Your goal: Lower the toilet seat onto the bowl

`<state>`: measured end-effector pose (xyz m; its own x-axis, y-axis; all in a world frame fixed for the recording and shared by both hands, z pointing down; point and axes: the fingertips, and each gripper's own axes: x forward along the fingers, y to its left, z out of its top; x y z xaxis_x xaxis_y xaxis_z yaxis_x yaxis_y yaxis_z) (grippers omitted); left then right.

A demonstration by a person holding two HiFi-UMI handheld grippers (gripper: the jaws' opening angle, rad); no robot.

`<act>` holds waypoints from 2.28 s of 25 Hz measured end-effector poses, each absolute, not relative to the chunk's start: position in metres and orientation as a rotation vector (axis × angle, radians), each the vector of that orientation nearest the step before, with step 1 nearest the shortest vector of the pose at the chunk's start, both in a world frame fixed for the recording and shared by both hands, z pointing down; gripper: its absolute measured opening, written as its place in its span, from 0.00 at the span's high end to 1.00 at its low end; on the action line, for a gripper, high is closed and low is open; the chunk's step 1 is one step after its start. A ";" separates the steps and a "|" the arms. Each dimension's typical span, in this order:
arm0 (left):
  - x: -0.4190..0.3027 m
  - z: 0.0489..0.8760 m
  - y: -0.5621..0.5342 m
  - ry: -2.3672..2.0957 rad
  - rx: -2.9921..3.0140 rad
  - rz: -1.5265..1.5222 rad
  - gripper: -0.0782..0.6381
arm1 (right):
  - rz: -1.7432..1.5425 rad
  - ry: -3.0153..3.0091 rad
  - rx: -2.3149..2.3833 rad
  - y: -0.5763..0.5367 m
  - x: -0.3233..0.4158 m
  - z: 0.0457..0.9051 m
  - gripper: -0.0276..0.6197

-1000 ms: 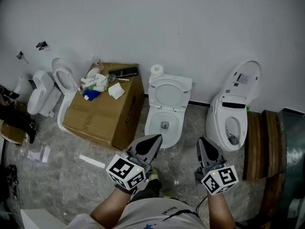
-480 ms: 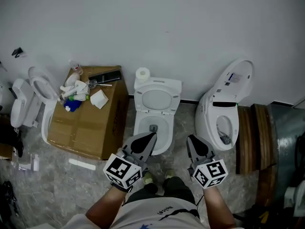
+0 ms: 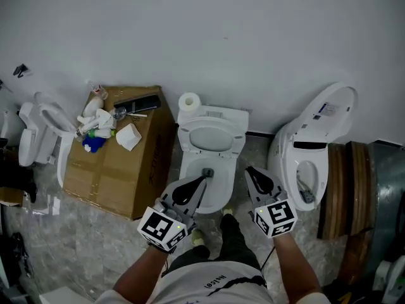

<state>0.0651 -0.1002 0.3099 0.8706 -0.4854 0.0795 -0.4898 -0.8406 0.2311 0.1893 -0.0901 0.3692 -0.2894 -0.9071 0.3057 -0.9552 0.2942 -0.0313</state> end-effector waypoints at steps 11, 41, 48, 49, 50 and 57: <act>0.125 0.379 -0.195 -0.941 2.701 0.130 0.89 | 0.269 -2.279 1.379 -0.225 0.237 0.479 0.82; 0.096 0.487 -0.198 -1.084 2.489 0.222 0.89 | -0.277 -1.788 1.158 -0.318 0.248 0.611 0.89; 0.080 0.486 -0.190 -1.079 2.495 0.201 0.89 | -0.177 -1.867 1.143 -0.296 0.238 0.611 0.89; 0.077 0.484 -0.190 -1.077 2.501 0.196 0.89 | -0.168 -1.878 1.136 -0.292 0.236 0.610 0.89; 0.075 0.483 -0.189 -1.074 2.507 0.192 0.89 | -0.161 -1.888 1.130 -0.287 0.234 0.610 0.89; 0.062 0.475 -0.176 -1.055 2.522 0.178 0.89 | -0.151 -1.936 1.043 -0.240 0.213 0.613 0.89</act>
<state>0.0617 -0.1758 0.4753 0.7072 -0.6554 0.2654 -0.7061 -0.6355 0.3123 0.2130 -0.2402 0.6133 -0.2353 -0.7168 0.6564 -0.6060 0.6362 0.4775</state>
